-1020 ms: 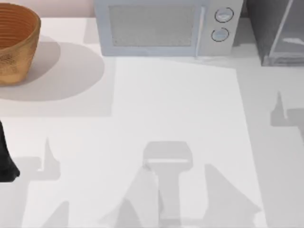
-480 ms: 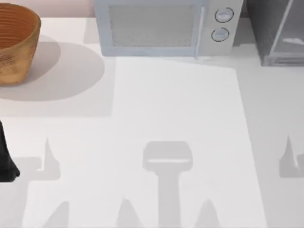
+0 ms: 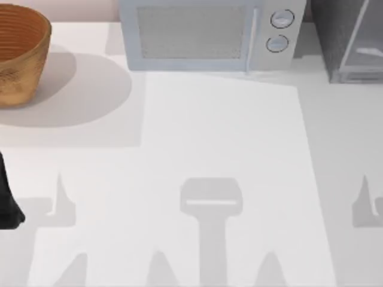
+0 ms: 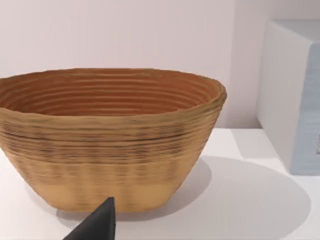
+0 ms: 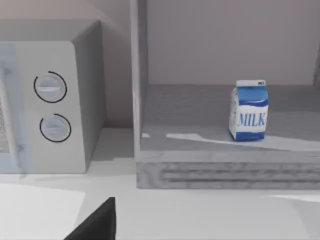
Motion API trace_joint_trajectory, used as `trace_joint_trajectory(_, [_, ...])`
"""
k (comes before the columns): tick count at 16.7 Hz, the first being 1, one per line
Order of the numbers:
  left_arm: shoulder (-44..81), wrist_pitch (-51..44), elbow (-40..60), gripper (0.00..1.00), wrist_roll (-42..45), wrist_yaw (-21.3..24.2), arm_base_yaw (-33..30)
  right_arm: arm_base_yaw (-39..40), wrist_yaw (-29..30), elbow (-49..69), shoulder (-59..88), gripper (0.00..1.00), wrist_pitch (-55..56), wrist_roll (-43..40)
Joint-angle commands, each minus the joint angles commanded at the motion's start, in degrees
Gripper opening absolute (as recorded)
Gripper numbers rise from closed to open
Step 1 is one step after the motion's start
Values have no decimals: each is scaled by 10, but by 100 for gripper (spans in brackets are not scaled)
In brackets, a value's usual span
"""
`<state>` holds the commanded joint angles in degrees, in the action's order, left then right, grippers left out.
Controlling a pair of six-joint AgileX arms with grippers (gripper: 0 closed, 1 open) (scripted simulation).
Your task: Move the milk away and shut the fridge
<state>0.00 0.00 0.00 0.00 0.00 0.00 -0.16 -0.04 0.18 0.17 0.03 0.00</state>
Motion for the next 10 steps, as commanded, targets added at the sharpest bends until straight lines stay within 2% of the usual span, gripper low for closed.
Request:
trace_joint_trajectory(5, [0, 0, 0, 100, 0, 0, 0, -4, 5, 52, -63, 100, -92, 0])
trace_joint_trajectory(10, [0, 0, 0, 100, 0, 0, 0, -1, 3, 154, -187, 100, -317, -2])
